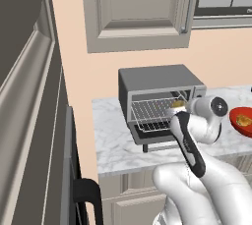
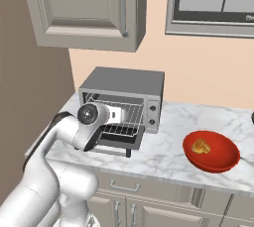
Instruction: Pick up the heated bread from the toaster oven and place it in the bowl. Then move the bread bowl to the dining counter.
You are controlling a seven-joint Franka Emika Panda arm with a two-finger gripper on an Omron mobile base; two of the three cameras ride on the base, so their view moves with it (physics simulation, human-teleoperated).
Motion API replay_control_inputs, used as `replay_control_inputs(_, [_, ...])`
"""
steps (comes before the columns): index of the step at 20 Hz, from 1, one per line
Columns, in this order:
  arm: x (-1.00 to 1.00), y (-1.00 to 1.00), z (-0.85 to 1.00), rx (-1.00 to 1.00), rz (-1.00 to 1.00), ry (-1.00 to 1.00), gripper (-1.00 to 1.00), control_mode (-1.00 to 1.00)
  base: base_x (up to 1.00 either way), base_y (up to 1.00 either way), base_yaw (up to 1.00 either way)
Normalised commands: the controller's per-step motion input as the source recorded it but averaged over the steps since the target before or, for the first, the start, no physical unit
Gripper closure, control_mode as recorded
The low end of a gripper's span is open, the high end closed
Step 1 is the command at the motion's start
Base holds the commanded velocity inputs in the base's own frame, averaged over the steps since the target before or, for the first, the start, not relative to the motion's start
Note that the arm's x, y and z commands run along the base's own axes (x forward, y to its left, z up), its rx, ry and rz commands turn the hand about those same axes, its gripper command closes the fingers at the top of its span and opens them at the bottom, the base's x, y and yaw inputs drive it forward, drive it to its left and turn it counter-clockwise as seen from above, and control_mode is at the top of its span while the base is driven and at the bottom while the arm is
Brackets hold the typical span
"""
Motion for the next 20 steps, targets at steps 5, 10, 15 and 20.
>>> replay_control_inputs(5, [-0.29, -0.70, 0.17, 0.00, -0.07, 0.06, 1.00, -1.00, 0.00, 0.00, 0.00])
replay_control_inputs(10, [-0.16, -0.89, 0.14, -0.01, -0.14, 0.17, 1.00, -1.00, 0.00, 0.00, 0.00])
replay_control_inputs(15, [-0.01, -0.99, 0.01, -0.02, -0.19, 0.20, 1.00, -1.00, 0.00, 0.00, 0.00])
replay_control_inputs(20, [0.05, -1.00, 0.00, 0.00, -0.21, 0.28, 1.00, -1.00, 0.00, 0.00, 0.00])
